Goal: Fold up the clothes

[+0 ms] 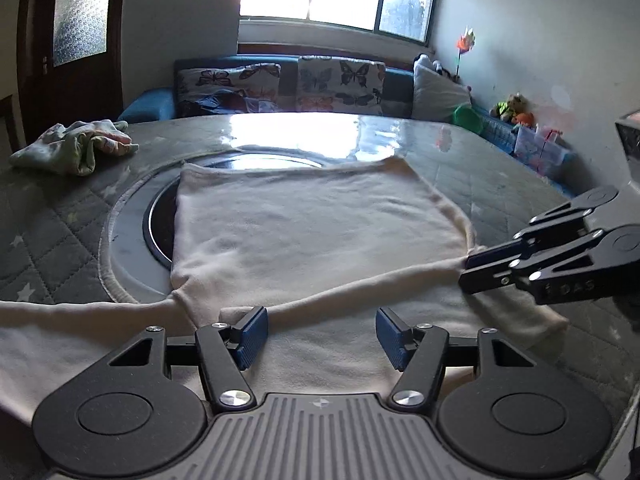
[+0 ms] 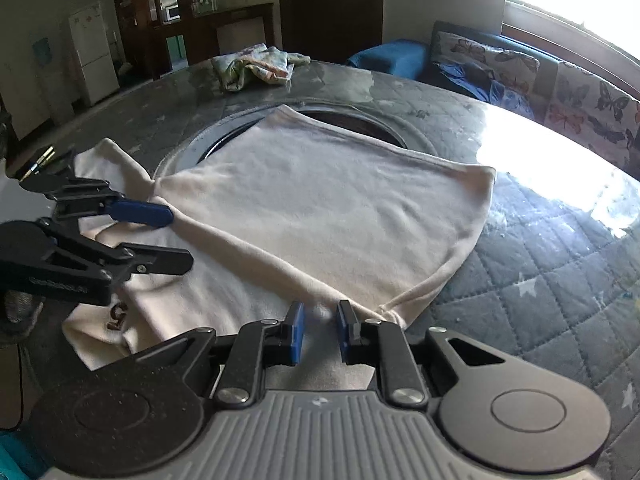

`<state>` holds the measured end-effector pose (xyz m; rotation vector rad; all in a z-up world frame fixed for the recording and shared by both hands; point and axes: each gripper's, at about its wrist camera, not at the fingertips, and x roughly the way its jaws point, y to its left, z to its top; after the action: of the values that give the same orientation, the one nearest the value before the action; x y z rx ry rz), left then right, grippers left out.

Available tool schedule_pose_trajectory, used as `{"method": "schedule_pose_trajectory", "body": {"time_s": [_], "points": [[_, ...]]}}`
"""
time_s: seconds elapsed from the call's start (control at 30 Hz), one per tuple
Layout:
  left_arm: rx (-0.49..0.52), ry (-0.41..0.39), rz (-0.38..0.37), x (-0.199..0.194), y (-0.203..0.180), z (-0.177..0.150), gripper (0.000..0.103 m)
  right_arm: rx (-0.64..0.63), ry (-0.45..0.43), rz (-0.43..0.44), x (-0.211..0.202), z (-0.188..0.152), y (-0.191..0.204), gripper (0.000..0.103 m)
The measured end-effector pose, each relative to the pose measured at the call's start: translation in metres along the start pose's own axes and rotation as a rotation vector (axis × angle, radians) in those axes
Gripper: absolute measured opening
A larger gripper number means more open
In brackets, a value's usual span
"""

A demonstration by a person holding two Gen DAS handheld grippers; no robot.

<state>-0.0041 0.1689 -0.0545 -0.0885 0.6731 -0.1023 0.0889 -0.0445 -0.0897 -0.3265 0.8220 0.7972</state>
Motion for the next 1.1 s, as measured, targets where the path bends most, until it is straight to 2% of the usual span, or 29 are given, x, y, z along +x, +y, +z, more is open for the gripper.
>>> {"method": "schedule_pose_trajectory", "body": {"time_s": [0.1, 0.2, 0.33, 0.5, 0.6, 0.8, 1.1], "points": [[-0.03, -0.037, 0.038, -0.018, 0.011, 0.001, 0.064, -0.004, -0.014, 0.009, -0.004, 0.001, 0.003, 0.018], [-0.075, -0.061, 0.123, -0.036, 0.03, -0.002, 0.064, -0.02, -0.008, 0.019, -0.004, 0.0, 0.008, 0.018], [-0.152, -0.082, 0.284, -0.062, 0.064, -0.012, 0.064, -0.04, 0.007, 0.015, 0.0, -0.001, 0.014, 0.018], [-0.274, -0.09, 0.5, -0.081, 0.111, -0.021, 0.065, -0.071, -0.022, 0.055, -0.003, 0.008, 0.029, 0.019], [-0.353, -0.083, 0.591, -0.083, 0.138, -0.024, 0.065, -0.101, -0.028, 0.091, 0.0, 0.014, 0.044, 0.022], [-0.394, -0.065, 0.678, -0.075, 0.167, -0.026, 0.065, -0.144, -0.015, 0.143, 0.009, 0.018, 0.068, 0.023], [-0.467, -0.045, 0.674, -0.063, 0.189, -0.026, 0.065, -0.14, -0.012, 0.145, 0.008, 0.016, 0.07, 0.024]]}}
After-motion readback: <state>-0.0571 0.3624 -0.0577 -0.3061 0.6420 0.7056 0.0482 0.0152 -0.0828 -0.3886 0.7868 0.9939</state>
